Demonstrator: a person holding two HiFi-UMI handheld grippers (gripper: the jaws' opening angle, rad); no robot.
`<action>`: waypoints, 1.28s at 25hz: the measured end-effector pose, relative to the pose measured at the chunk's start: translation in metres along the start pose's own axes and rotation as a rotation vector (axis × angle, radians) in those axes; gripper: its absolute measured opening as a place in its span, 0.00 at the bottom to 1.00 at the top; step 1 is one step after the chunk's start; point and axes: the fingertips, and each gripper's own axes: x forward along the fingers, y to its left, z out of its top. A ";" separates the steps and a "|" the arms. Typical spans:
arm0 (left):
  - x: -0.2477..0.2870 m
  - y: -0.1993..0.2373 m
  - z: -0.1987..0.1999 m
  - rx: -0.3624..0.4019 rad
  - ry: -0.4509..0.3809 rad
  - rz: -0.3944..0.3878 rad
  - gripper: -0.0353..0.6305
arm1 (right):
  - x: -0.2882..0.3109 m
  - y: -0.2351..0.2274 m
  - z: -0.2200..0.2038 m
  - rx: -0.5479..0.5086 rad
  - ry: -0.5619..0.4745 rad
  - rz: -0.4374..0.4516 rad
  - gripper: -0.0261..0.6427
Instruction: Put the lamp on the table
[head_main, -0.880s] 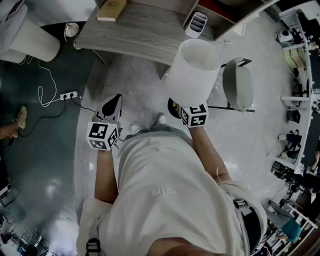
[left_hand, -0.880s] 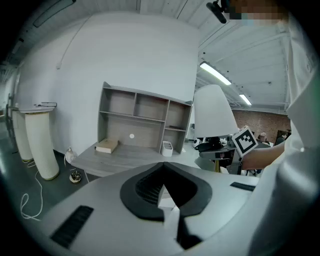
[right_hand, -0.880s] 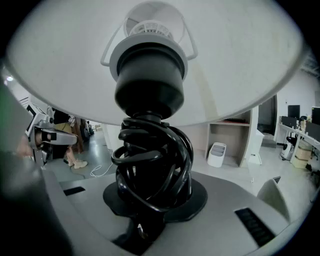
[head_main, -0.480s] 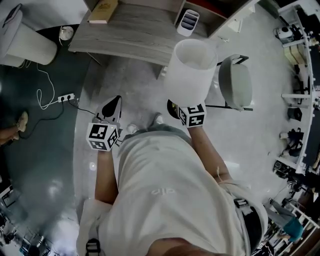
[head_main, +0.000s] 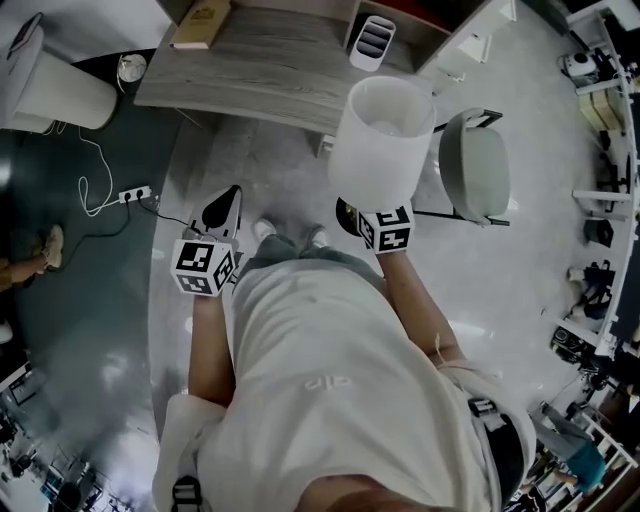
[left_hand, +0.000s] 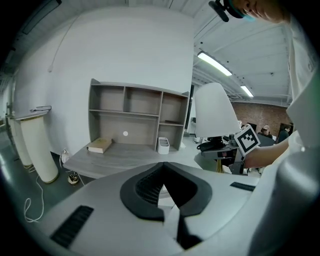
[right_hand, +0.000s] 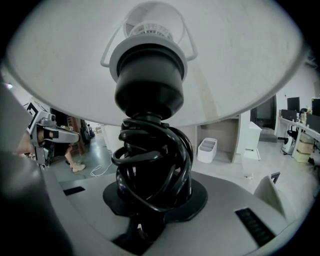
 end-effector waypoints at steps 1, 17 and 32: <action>0.003 0.001 0.002 0.005 0.001 -0.004 0.07 | 0.003 -0.001 0.002 0.001 -0.001 0.000 0.20; 0.070 0.108 0.049 0.017 -0.025 -0.077 0.07 | 0.103 -0.007 0.053 0.030 0.021 -0.070 0.20; 0.092 0.218 0.067 0.035 -0.023 -0.151 0.07 | 0.210 0.029 0.100 0.045 0.041 -0.106 0.20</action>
